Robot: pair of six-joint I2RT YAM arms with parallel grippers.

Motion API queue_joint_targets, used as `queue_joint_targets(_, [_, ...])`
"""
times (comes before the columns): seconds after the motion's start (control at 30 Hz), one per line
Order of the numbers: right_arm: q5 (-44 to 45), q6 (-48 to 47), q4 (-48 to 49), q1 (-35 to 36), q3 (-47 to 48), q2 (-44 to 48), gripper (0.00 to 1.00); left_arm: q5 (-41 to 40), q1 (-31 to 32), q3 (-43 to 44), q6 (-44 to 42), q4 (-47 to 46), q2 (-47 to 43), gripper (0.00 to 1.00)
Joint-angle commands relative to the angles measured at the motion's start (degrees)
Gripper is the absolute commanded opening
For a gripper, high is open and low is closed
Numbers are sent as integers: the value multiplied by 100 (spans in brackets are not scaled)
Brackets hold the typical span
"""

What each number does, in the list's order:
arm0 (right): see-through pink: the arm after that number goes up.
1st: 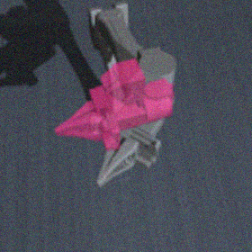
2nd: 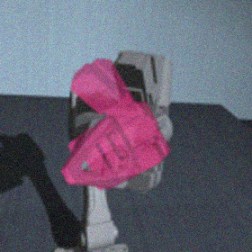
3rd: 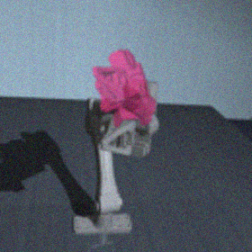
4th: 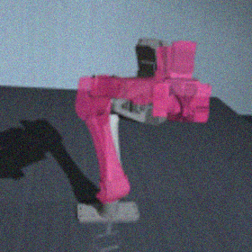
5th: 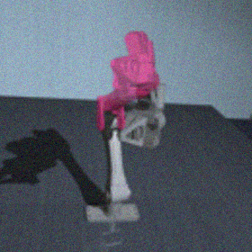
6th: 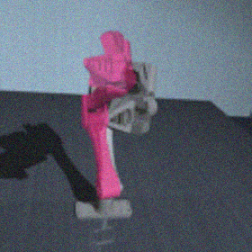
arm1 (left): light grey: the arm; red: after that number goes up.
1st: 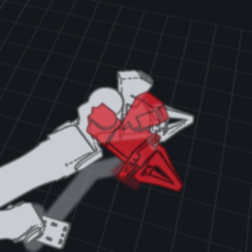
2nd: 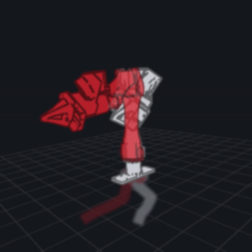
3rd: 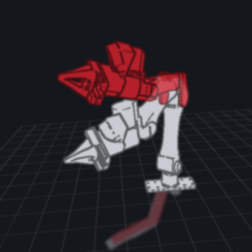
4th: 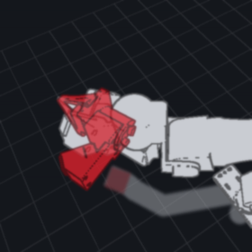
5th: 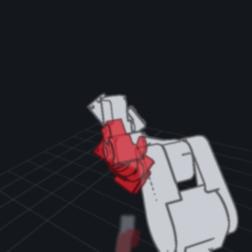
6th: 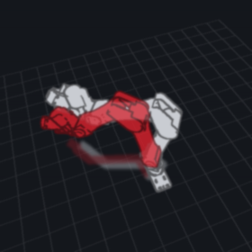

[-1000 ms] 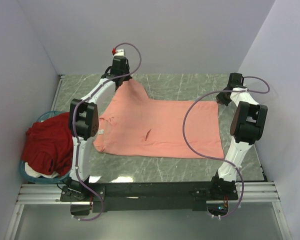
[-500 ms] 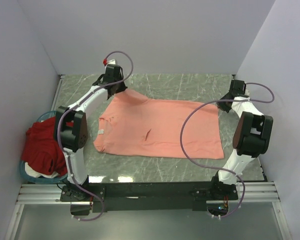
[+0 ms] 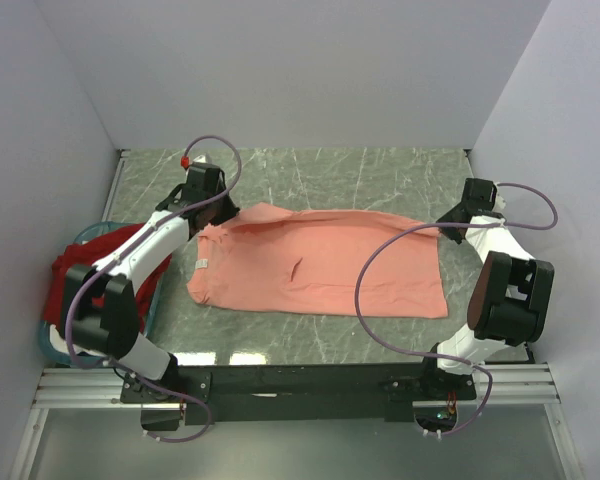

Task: Fold and stack the t-shirts
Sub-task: Fold the tshirt

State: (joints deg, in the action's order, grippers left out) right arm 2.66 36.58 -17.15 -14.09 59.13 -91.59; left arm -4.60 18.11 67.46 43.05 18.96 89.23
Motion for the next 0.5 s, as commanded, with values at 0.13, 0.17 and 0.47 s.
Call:
queue_joint_targets(0.13, [209, -10, 177, -200, -393, 484, 0, 354, 35, -803, 55, 187, -1004, 0])
queue_joint_targets(0.17, [192, -28, 185, -226, -437, 502, 0, 355, 26, -874, 2, 230, -1117, 0])
queue_joint_targets(0.47, [7, -19, 317, -323, -1105, 879, 0, 390, 17, -1455, -51, 310, -1540, 0])
